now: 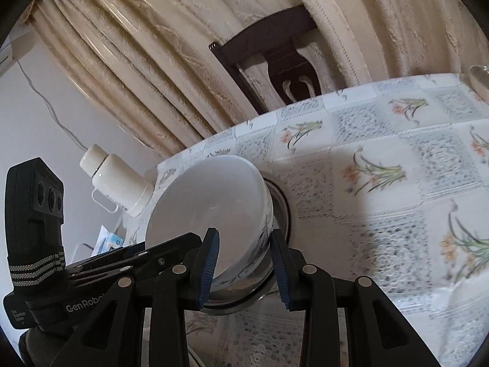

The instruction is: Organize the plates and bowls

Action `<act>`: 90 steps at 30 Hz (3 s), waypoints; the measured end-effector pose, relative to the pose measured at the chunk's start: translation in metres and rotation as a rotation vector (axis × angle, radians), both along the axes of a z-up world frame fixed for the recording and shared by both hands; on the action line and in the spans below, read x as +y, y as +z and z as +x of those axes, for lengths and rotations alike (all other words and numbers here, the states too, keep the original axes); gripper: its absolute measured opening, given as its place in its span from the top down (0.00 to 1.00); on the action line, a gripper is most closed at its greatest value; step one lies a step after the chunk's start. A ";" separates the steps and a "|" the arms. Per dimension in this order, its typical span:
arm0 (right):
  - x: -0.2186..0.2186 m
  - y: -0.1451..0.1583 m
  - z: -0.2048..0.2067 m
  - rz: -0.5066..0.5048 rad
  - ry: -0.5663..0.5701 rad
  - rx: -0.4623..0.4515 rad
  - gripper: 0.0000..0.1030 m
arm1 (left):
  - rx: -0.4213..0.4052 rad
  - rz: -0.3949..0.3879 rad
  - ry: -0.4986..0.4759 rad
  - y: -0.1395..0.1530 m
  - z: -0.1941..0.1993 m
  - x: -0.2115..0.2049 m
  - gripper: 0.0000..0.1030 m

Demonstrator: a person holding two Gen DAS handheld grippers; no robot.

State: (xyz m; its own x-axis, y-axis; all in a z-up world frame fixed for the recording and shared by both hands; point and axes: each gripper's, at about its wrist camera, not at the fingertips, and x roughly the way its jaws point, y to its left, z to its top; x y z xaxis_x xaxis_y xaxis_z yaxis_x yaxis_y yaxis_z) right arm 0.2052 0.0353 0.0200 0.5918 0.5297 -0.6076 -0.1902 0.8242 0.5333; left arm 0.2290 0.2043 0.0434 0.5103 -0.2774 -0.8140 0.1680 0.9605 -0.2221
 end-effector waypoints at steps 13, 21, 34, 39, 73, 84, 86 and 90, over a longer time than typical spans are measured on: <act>0.022 -0.014 0.010 -0.053 0.012 0.025 0.64 | 0.063 -0.022 0.028 -0.029 0.016 0.023 0.59; 0.024 -0.013 0.010 -0.058 0.004 0.014 0.63 | 0.073 -0.031 0.034 -0.033 0.019 0.026 0.59; 0.010 -0.005 0.002 0.014 -0.032 -0.061 0.63 | 0.030 -0.060 0.057 -0.020 0.014 0.031 0.56; 0.007 -0.004 0.001 0.034 -0.022 -0.072 0.61 | 0.008 -0.046 0.054 -0.012 0.011 0.030 0.54; -0.010 -0.032 0.014 0.052 -0.062 0.039 0.35 | 0.057 -0.042 0.158 -0.034 0.025 0.045 0.38; -0.003 -0.039 0.015 0.029 -0.026 0.047 0.35 | 0.078 -0.033 0.141 -0.053 0.033 0.049 0.38; -0.002 -0.040 0.014 0.025 -0.019 0.043 0.35 | 0.083 -0.045 0.134 -0.055 0.034 0.049 0.44; -0.001 -0.040 0.014 0.020 -0.015 0.039 0.36 | 0.081 -0.041 0.109 -0.055 0.034 0.045 0.52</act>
